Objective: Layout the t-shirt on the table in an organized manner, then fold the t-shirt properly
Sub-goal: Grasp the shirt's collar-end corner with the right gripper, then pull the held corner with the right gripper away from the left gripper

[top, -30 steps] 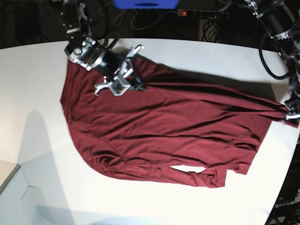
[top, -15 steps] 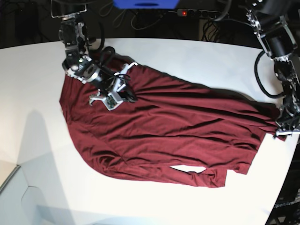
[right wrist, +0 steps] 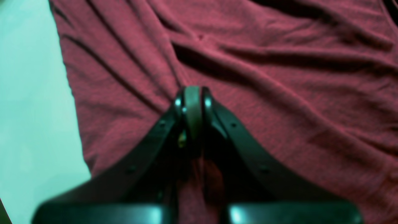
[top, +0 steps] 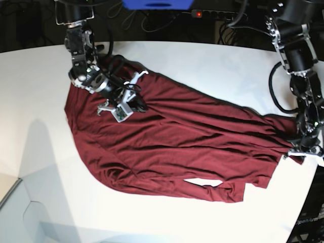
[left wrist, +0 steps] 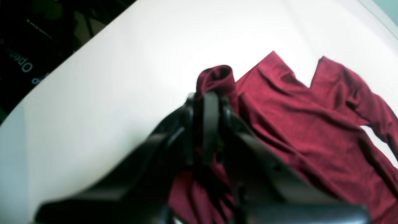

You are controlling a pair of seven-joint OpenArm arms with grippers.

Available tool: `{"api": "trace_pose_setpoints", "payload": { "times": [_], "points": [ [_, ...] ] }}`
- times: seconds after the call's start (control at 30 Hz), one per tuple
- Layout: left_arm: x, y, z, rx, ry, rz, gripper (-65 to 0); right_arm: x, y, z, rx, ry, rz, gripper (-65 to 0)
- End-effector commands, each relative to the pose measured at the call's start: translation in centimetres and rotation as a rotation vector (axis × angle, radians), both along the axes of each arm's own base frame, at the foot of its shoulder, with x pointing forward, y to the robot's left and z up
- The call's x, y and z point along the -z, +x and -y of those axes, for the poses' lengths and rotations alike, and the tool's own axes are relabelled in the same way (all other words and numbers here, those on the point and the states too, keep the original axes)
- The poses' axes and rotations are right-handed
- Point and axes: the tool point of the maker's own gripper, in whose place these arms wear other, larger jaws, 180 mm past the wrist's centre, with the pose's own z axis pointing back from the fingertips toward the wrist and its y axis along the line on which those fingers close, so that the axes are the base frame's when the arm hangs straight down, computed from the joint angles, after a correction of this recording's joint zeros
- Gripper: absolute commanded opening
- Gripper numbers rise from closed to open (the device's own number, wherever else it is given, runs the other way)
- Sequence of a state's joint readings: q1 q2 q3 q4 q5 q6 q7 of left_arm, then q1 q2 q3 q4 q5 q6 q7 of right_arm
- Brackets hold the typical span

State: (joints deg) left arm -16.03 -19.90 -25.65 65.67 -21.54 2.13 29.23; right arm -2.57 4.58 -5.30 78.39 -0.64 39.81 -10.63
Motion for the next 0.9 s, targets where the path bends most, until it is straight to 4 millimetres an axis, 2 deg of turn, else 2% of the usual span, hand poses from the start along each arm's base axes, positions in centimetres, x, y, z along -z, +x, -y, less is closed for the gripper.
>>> {"api": "trace_pose_setpoints", "payload": {
  "times": [0.0, 0.07, 0.23, 0.4, 0.53, 0.6, 0.67, 0.77, 0.8, 0.87],
  "points": [
    [-2.5, 0.8, -1.2, -0.012, 0.046, 0.064, -65.0, -1.5, 0.9, -0.2, 0.005, 0.036, 0.045, -65.0],
    [-1.6, 0.3, -1.2, -0.013, 0.043, 0.043, -65.0, -1.5, 0.9, -0.2, 0.005, 0.036, 0.045, -65.0],
    [-1.3, 0.1, -1.3, -0.014, 0.040, 0.034, -65.0, -1.3, 0.9, -0.1, 0.006, 0.034, 0.039, -65.0],
    [0.1, -1.0, -1.4, -0.016, 0.040, -0.001, -65.0, -0.7, 0.6, 0.4, 0.005, 0.019, 0.027, -65.0],
    [3.0, -1.9, -1.8, -0.038, 0.002, -0.072, -64.8, -0.7, 0.6, 0.6, 0.005, 0.014, 0.026, -65.0],
    [3.8, -2.1, -1.9, -0.046, -0.011, -0.092, -61.6, -0.6, 0.6, 0.8, 0.004, 0.008, 0.026, -64.8],
    [3.6, -1.9, -2.6, -0.060, -0.011, -0.095, -53.8, -0.4, 0.5, 1.5, 0.004, -0.010, 0.023, -59.8],
    [4.1, -2.1, -2.5, -0.055, -0.016, -0.113, -39.2, 0.0, -0.2, 1.7, 0.003, -0.019, 0.009, -47.1],
    [4.0, -2.1, -2.5, -0.055, -0.015, -0.111, -36.4, 0.0, -0.3, 2.2, 0.015, -0.025, 0.007, -42.7],
    [4.0, -2.1, -2.7, -0.057, -0.011, -0.106, -35.4, -0.7, -0.2, 4.0, 0.072, -0.027, 0.023, -34.0]
  ]
}}
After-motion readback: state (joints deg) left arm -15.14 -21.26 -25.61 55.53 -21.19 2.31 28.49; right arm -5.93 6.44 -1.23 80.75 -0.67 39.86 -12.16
